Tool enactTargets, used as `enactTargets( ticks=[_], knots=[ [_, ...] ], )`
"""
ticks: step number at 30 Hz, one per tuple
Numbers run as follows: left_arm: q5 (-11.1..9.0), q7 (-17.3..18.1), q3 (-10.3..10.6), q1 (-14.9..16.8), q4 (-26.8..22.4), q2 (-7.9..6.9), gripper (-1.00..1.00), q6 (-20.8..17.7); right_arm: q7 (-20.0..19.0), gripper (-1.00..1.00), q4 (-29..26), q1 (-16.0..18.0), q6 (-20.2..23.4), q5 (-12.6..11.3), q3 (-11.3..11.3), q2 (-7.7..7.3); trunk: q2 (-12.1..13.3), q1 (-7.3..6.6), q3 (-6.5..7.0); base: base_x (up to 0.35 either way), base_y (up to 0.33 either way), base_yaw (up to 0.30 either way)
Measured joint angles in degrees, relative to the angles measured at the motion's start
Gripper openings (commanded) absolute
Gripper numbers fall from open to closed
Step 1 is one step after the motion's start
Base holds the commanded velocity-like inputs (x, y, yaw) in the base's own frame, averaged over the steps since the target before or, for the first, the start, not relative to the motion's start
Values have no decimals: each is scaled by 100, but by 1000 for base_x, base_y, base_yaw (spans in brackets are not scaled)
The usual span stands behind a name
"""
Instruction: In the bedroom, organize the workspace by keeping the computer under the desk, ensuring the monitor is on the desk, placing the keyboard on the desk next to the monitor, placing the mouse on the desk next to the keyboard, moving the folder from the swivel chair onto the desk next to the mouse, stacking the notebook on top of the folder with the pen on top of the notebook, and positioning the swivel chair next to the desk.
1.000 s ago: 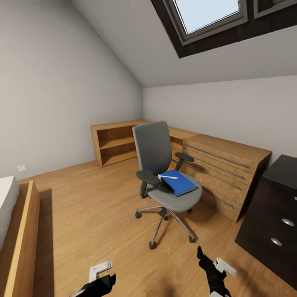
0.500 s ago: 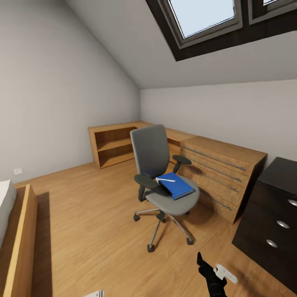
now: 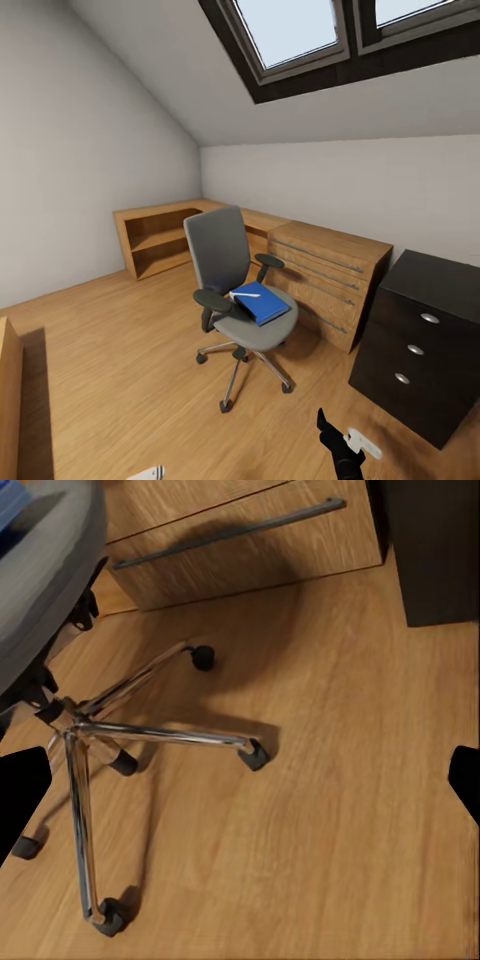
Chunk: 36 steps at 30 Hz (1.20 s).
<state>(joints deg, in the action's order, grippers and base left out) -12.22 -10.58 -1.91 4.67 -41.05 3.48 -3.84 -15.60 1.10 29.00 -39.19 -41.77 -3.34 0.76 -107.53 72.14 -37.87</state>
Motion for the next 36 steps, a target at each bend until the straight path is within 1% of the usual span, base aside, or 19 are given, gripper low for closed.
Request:
enactTargets(
  ticks=[1,6,14,27,32,35,36],
  knots=[
    [-2,-2,-1,0,16,2,100,60,0,100,0,-3,2,0,0,1,40,-22,18,0,0,-259],
    [-5,-4,-2,0,37,8,100,114,0,100,1,-6,15,0,0,2,241,-132,108,0,0,-250],
    [-9,0,-2,-1,40,9,100,122,0,100,1,-6,22,0,0,2,562,-308,251,0,0,-186],
    [-1,-3,-2,0,41,6,100,129,0,100,-6,-6,22,12,0,2,1083,-593,482,0,0,-251],
    [-1,-4,-3,-1,40,8,100,130,5,100,-7,-5,23,138,0,2,1284,-703,564,0,0,-133],
    [-1,-5,-2,-1,39,8,100,129,8,100,-7,-26,23,419,0,4,1404,-769,616,-28,0,-27],
    [0,-5,-5,-2,38,9,100,129,7,100,-7,-38,24,477,1,5,1444,-790,633,-120,0,-12]
  ],
)
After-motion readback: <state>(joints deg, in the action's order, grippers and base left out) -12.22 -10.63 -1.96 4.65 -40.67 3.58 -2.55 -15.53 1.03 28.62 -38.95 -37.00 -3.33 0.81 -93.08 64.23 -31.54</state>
